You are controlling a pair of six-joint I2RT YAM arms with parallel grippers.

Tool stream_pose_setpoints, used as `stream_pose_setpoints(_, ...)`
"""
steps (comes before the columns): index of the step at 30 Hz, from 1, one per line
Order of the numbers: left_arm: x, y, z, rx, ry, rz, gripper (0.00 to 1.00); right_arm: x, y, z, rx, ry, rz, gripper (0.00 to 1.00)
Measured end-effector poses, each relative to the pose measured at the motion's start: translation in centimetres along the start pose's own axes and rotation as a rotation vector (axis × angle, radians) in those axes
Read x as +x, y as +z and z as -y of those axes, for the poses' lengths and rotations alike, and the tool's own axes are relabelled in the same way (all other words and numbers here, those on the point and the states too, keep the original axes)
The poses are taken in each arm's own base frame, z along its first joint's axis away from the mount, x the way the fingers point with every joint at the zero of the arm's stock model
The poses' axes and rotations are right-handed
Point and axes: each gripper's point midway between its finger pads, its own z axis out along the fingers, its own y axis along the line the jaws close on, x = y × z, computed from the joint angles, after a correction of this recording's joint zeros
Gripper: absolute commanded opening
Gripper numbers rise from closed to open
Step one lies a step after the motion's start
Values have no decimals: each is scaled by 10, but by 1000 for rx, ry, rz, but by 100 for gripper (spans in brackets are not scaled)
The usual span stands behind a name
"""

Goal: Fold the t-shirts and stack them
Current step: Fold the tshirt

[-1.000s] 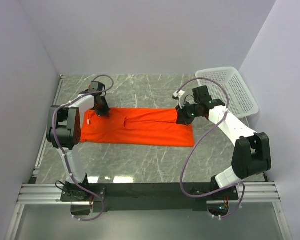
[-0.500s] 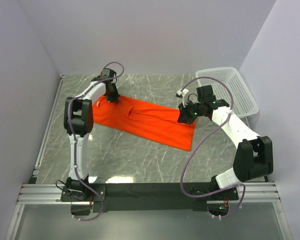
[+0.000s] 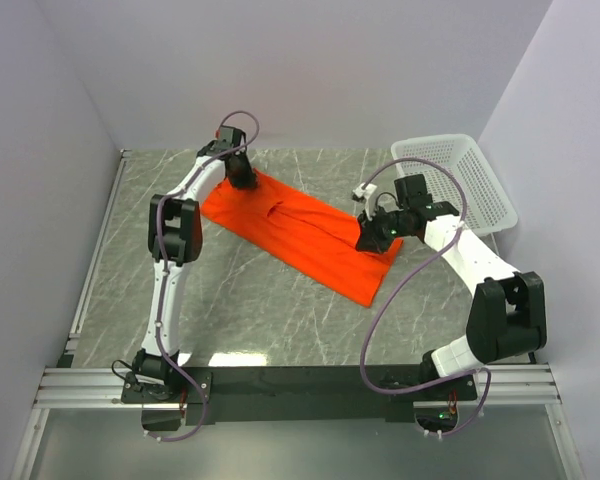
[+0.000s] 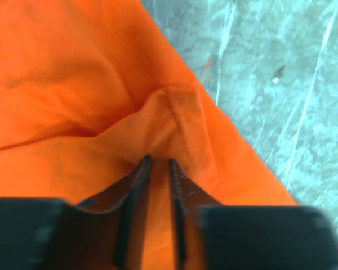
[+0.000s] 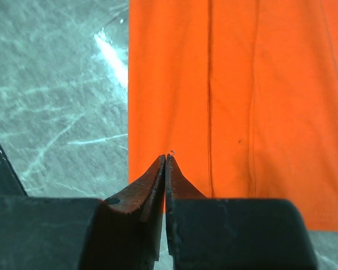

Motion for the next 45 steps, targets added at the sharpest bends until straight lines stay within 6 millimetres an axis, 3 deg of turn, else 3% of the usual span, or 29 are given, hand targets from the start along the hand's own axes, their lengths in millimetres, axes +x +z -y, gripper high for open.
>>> stream_pose_setpoints(4, 6, -25, -3, -4, -8, 3, 43, 5, 15, -17, -33, -117, -43, 12)
stream_pose_setpoints(7, 4, -74, -2, 3, 9, 36, 51, 1, 34, -40, -52, -270, -86, 12)
stream_pose_setpoints(10, -13, -156, 8, 47, 61, 165, 62, -6, 54, -57, -52, -405, -127, 12)
stream_pose_setpoints(13, -25, -249, 9, 88, 101, 352, 75, -16, 77, -44, 8, -466, -188, 11)
stream_pose_setpoints(14, -25, -285, 5, 100, 110, 431, 76, -17, 83, -37, 32, -473, -207, 11)
stream_pose_setpoints(17, -16, -354, -19, 107, 109, 590, 79, -7, 100, -20, 91, -486, -277, 10)
stream_pose_setpoints(19, 2, -377, -52, 60, 95, 650, 81, 2, 104, -16, 117, -493, -322, 9)
stream_pose_setpoints(20, 10, -386, -66, 39, 85, 682, 84, 6, 106, -16, 127, -501, -341, 9)
stream_pose_setpoints(23, 48, -385, -101, -23, 88, 678, 86, 11, 114, -17, 147, -526, -377, 8)
stream_pose_setpoints(26, 76, -380, -119, -47, 104, 665, 88, 19, 122, -17, 154, -541, -411, 7)
stream_pose_setpoints(29, 91, -383, -127, -39, 106, 689, 88, 32, 131, -14, 153, -538, -455, 6)
stream_pose_setpoints(34, 92, -398, -126, -18, 104, 749, 88, 39, 136, -12, 158, -543, -483, 4)
stream_pose_setpoints(39, 91, -398, -125, -15, 104, 756, 88, 39, 138, -17, 158, -565, -490, 3)
stream_pose_setpoints(45, 90, -402, -126, -17, 100, 771, 88, 39, 151, -55, 105, -653, -488, 3)
